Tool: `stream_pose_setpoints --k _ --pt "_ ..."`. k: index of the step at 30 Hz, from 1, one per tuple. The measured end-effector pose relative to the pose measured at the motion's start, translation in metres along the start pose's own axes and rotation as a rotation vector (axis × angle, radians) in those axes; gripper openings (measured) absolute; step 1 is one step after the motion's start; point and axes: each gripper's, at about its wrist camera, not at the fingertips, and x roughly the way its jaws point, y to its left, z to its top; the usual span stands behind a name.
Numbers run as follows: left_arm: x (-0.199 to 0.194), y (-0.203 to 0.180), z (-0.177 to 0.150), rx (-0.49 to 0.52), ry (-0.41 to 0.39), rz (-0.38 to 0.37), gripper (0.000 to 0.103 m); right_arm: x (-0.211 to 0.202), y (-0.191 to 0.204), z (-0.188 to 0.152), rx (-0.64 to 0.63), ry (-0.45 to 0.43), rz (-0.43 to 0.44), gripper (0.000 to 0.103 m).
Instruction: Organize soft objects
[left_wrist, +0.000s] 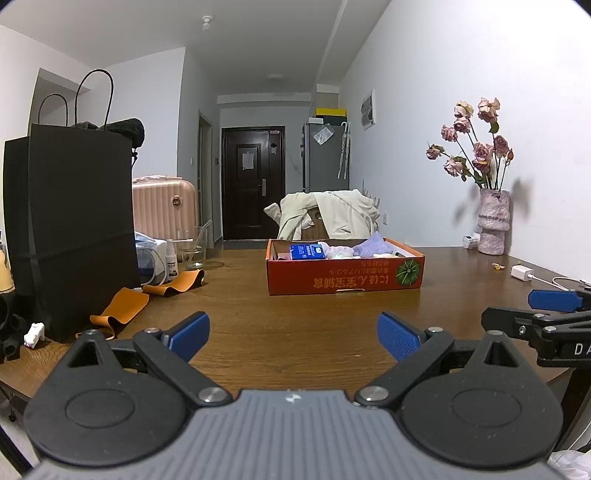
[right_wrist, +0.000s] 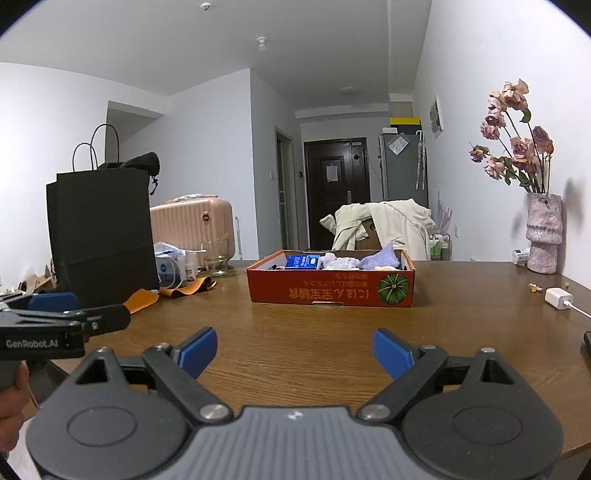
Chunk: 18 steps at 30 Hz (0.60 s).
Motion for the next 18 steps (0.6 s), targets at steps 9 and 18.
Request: stream_pose_setpoints --k 9,18 --pt "-0.0004 -0.0006 -0.0003 0.001 -0.004 -0.002 0.103 -0.0012 0.0009 -0.001 -0.002 -0.01 0.004 0.092" --pt "-0.005 -0.0038 -0.0008 0.016 -0.022 -0.002 0.103 -0.0014 0.0021 -0.0014 -0.002 -0.014 0.0 0.093"
